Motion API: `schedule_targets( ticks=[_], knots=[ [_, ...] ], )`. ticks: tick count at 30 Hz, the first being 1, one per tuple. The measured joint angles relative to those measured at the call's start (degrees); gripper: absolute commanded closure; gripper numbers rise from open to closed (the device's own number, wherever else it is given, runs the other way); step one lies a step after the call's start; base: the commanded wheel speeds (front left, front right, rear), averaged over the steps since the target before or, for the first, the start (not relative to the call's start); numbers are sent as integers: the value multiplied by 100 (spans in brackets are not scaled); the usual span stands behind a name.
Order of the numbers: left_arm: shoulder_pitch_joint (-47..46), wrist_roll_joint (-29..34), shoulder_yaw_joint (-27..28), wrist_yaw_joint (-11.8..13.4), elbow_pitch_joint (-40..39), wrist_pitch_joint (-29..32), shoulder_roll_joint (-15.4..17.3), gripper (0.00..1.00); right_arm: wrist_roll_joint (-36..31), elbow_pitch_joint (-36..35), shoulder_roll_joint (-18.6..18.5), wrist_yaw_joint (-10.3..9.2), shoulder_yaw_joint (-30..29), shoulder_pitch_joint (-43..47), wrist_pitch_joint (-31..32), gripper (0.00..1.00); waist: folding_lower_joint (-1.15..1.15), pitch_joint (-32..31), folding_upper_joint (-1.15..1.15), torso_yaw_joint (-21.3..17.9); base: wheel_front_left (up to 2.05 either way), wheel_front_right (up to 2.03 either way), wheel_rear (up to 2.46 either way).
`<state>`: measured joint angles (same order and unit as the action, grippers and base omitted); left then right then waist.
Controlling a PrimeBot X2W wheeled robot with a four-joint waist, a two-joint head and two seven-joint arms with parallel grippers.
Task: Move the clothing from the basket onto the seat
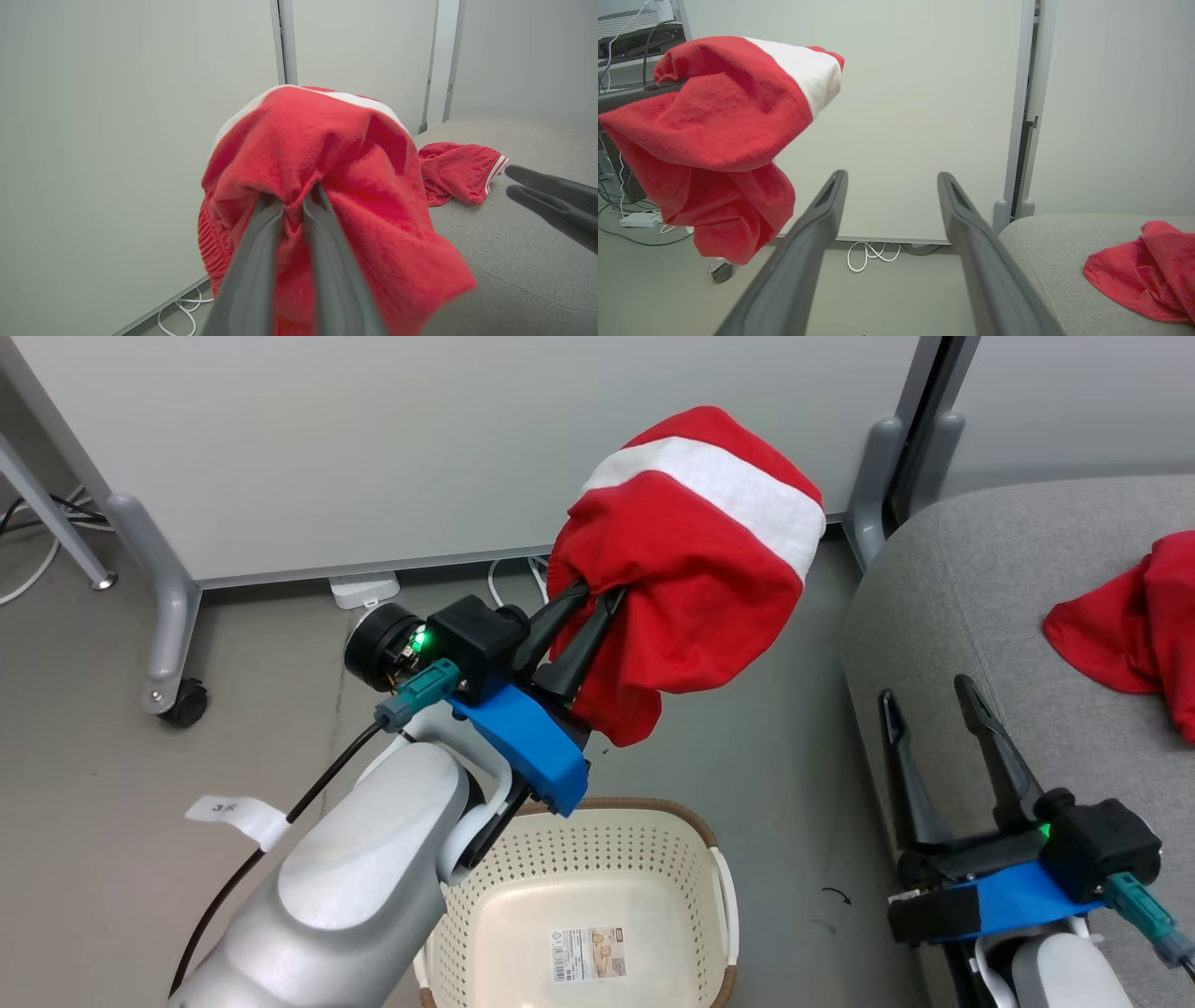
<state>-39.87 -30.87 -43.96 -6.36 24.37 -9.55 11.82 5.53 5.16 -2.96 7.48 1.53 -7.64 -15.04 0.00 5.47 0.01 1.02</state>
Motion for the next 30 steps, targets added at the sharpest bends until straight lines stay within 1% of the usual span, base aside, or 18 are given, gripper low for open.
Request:
schedule_targets(
  ticks=[2, 8, 13, 22, 26, 30],
  knots=[
    [14, -1, -12, 18, -45, 16, 9, 100, 158, 22, 1, 0, 105, -1, -1, 0, 0, 12, 0, 6, 0, 0, 0],
    [16, 0, -51, 44, -125, 33, 24, 100, 314, 32, 2, 0, 627, -52, 0, 0, 0, 52, 0, 22, 0, 0, 0],
    [12, 2, -86, 52, -145, 27, 16, 100, 632, 46, 3, 0, 1015, -171, -1, 0, 0, 75, 0, 45, 0, 0, 0],
    [-83, 20, -188, 51, -145, -5, -78, 100, 682, 443, -27, 0, 1876, -444, 0, 0, 0, 117, 0, 154, 0, 0, 0],
    [-144, 27, -256, 49, -134, -14, -154, 100, 703, 632, -21, 0, 2100, -667, 0, 0, 0, 135, 0, 222, 0, 0, 0],
    [-171, 27, -309, 43, -90, -48, -200, 100, 693, 777, -9, 0, 2112, -847, 0, 0, 0, 142, 0, 294, 0, 0, 0]
  ],
)
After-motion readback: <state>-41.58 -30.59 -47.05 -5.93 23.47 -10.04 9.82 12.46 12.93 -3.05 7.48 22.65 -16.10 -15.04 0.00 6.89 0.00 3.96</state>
